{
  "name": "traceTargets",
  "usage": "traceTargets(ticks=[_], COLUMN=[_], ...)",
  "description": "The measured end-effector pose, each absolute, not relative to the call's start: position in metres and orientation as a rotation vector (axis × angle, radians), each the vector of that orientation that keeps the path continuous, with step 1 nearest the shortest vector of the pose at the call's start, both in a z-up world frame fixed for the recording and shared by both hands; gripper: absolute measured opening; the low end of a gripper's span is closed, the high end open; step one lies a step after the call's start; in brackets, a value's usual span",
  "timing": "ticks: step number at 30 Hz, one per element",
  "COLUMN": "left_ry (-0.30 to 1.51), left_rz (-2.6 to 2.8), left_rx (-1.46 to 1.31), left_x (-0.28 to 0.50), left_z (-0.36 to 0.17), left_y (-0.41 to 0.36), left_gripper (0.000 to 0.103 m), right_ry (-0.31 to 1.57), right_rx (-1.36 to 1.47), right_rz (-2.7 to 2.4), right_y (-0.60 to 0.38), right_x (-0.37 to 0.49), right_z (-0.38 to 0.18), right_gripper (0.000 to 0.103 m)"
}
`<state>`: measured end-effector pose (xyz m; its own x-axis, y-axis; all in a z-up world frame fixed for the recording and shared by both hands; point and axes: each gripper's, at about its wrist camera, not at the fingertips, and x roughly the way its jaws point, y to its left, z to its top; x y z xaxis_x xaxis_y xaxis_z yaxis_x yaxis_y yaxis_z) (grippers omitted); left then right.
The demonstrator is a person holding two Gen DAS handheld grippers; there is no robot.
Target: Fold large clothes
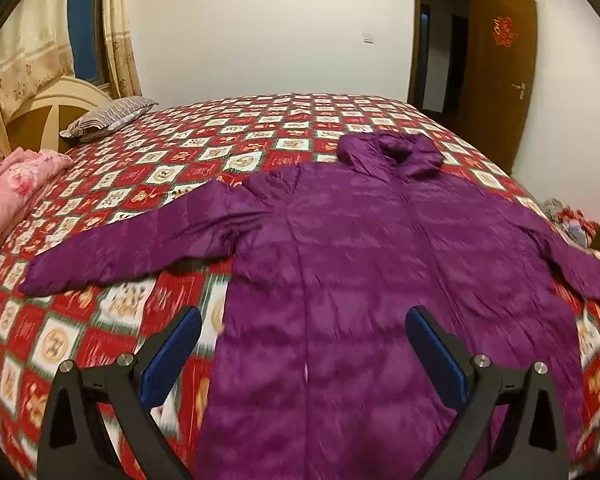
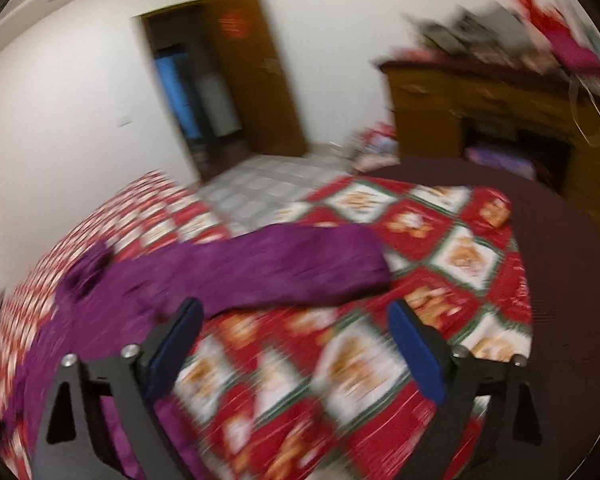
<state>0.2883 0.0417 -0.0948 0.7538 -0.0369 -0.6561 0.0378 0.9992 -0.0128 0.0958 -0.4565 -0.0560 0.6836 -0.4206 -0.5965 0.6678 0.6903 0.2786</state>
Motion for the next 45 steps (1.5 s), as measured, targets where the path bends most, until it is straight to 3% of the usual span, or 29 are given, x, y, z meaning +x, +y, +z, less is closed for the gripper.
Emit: traceTargets(ticks=[4, 12, 15, 16, 18, 22, 29, 35, 45], left_ry=[0.741, 0.734, 0.745, 0.753, 0.765, 0.817, 0.815, 0.810, 0.797], left_rz=[-0.008, 0.024, 0.025, 0.024, 0.019, 0.001, 0.002, -0.008, -0.023], left_rx=[-0.011, 0.005, 0.011, 0.011, 0.010, -0.025, -0.049, -0.065, -0.078], left_x=[0.320, 0.352, 0.358, 0.360, 0.362, 0.367, 0.366, 0.365, 0.363], left_z=[-0.109, -0.136, -0.151, -0.157, -0.169, -0.186, -0.193, -0.193, -0.194], left_y=[0.047, 0.060, 0.064, 0.065, 0.067, 0.073, 0.074, 0.077, 0.079], left_gripper=[0.102, 0.102, 0.102, 0.102, 0.102, 0.102, 0.102, 0.102, 0.102], right_ry=[0.578, 0.680, 0.707, 0.706, 0.718, 0.742, 0.621, 0.565, 0.651], right_rx=[0.654, 0.640, 0.706, 0.693, 0.660, 0.605, 0.430, 0.279, 0.136], right_rz=[-0.720, -0.778, -0.790, -0.798, -0.789, -0.762, -0.649, -0.349, 0.033], right_y=[-0.517, -0.536, -0.548, -0.547, -0.547, -0.547, -0.503, -0.394, -0.203], right_x=[0.109, 0.150, 0.158, 0.160, 0.165, 0.172, 0.191, 0.236, 0.319], right_z=[-0.078, -0.115, -0.132, -0.132, -0.133, -0.127, -0.058, 0.000, -0.021], right_gripper=[0.086, 0.075, 0.061, 0.047, 0.032, 0.017, 0.015, 0.015, 0.014])
